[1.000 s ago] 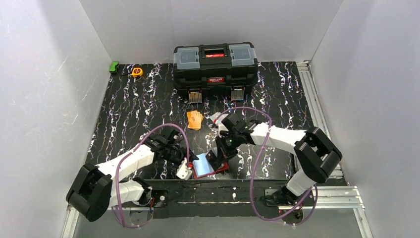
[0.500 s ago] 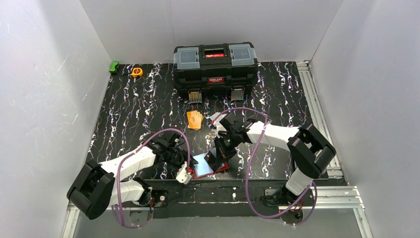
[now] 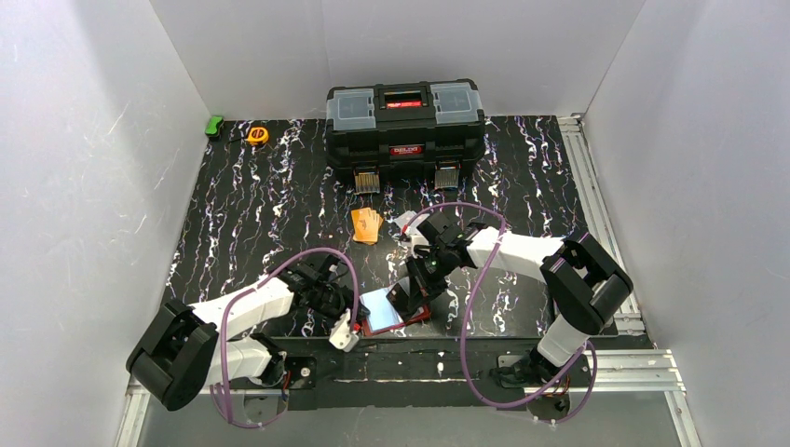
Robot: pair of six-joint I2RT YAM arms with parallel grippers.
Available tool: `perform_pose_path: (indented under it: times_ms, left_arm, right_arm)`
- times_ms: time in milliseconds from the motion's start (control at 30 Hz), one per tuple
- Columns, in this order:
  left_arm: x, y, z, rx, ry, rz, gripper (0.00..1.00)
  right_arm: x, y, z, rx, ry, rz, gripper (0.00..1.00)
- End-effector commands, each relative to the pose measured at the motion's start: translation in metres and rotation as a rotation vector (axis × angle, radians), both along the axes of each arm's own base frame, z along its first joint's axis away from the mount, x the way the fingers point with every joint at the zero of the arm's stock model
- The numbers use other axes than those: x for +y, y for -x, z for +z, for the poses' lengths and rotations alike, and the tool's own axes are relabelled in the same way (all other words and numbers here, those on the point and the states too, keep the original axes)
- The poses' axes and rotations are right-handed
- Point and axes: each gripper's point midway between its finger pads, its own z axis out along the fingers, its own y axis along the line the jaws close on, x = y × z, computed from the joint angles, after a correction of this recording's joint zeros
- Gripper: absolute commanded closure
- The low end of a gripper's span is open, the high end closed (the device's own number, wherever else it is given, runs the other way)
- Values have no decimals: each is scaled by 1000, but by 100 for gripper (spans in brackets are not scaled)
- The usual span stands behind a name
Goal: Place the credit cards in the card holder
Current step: Insert the credit card into the card holder.
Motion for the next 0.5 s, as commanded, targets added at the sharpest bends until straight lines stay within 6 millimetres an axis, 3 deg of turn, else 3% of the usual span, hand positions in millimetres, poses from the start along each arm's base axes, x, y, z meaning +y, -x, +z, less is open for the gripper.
perform_pose_path:
  times_ms: [0, 233, 467]
  left_arm:
    - [1, 8, 0, 12, 7, -19, 85]
    - [3, 10, -4, 10, 0, -27, 86]
    - [3, 11, -5, 12, -2, -30, 87]
  right_arm:
    - [-1, 5, 6, 11, -33, 11, 99]
    - [9, 0, 7, 25, -55, 18, 99]
    - [8, 2, 0, 37, -45, 4, 99]
